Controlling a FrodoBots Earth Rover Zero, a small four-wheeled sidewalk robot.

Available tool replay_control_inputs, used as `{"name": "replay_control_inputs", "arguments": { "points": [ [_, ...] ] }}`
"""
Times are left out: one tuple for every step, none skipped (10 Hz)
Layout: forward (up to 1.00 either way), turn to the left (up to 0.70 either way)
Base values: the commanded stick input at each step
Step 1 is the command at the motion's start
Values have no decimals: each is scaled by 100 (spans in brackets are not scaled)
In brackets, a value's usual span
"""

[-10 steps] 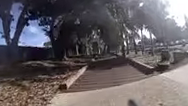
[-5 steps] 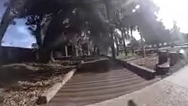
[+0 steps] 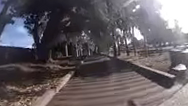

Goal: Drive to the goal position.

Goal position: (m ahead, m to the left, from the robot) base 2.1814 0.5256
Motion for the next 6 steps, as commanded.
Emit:
{"name": "replay_control_inputs", "arguments": {
  "points": [
    [100, 0],
    [100, 0],
    [100, 0],
    [100, 0],
    [100, 0],
    [100, 0]
  ]
}}
